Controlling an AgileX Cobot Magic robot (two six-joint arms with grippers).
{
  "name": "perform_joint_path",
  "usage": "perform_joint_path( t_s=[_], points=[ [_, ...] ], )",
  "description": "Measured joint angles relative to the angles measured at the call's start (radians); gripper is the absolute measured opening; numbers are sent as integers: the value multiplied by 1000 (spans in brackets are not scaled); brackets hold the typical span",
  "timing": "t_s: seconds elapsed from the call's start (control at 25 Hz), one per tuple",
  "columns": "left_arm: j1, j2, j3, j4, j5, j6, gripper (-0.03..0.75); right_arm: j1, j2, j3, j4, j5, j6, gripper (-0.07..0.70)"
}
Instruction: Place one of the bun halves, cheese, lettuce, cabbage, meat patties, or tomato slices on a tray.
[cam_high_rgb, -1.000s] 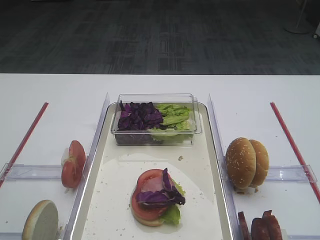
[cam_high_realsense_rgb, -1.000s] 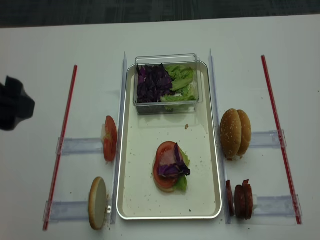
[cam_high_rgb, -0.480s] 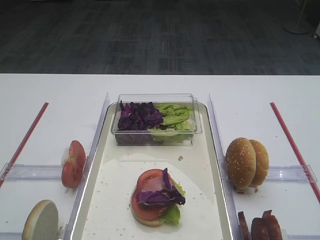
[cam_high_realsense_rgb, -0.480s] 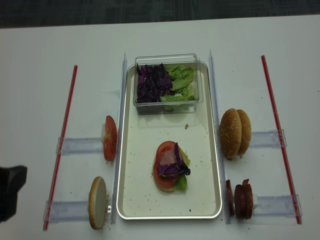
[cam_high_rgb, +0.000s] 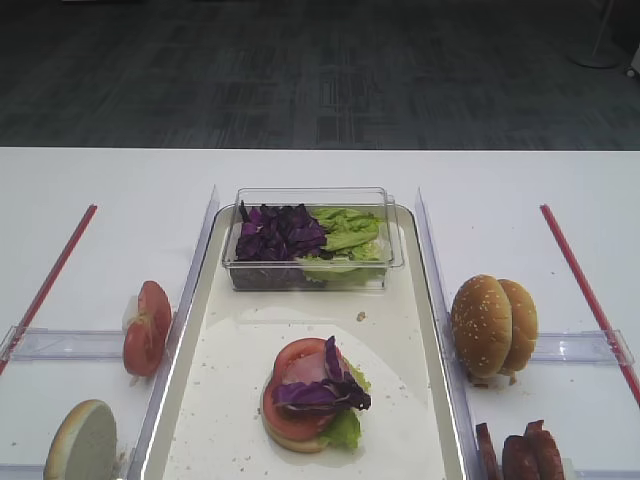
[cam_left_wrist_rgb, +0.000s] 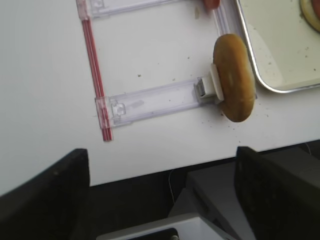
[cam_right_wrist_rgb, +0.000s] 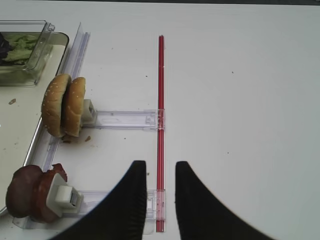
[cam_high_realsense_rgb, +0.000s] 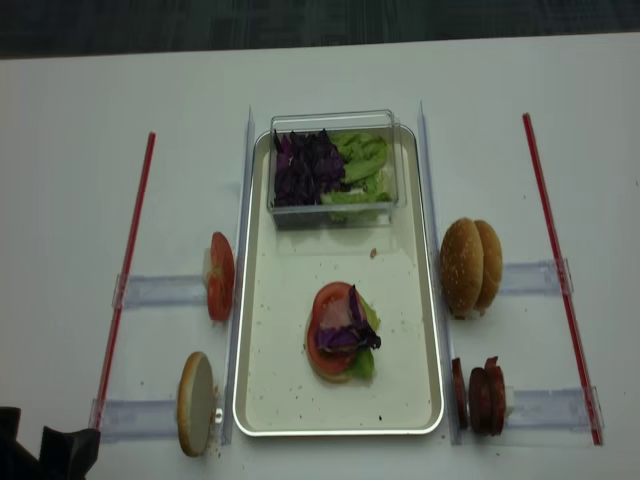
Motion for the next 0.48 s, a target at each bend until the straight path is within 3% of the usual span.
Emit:
perform_joint_path(
  t_s=[0.48],
  points=[
    [1,-1,70,-4,-85,-16,545,0,0,0,0,0,0,193]
  ],
)
